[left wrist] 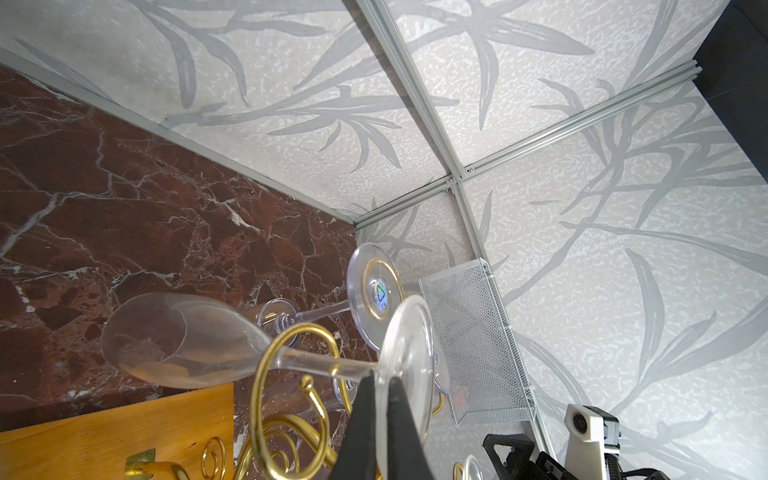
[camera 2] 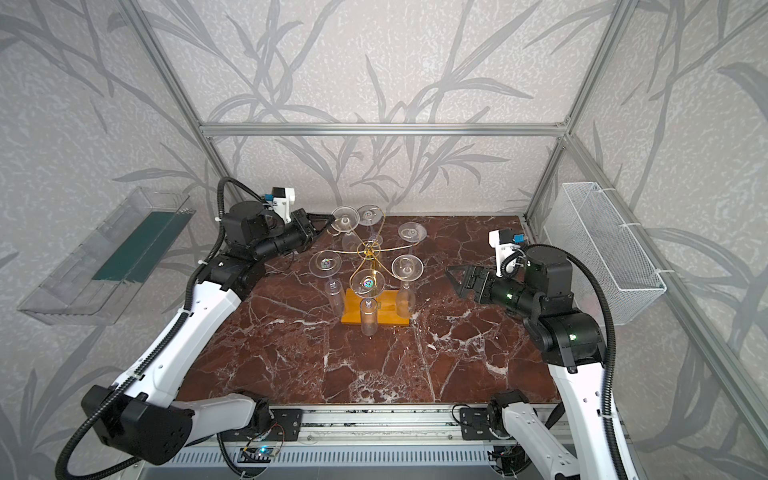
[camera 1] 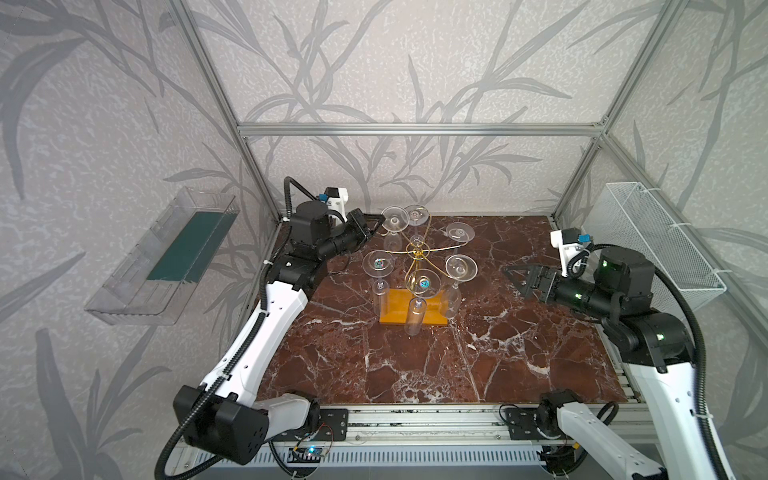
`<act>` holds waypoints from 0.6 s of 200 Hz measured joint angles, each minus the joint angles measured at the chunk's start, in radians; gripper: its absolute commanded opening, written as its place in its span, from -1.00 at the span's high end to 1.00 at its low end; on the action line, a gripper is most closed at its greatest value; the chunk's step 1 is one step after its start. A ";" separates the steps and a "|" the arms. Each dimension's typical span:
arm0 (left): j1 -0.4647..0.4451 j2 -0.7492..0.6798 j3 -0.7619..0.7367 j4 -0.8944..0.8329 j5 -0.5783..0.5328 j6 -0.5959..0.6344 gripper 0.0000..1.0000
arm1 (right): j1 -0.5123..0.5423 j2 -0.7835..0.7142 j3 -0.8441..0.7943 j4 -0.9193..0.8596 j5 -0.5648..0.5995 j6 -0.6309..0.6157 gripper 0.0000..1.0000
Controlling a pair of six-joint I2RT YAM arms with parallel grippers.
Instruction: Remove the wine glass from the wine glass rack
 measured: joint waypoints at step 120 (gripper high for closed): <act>-0.003 -0.151 -0.122 -0.038 -0.039 0.005 1.00 | 0.000 0.031 0.015 0.003 -0.010 -0.023 -0.88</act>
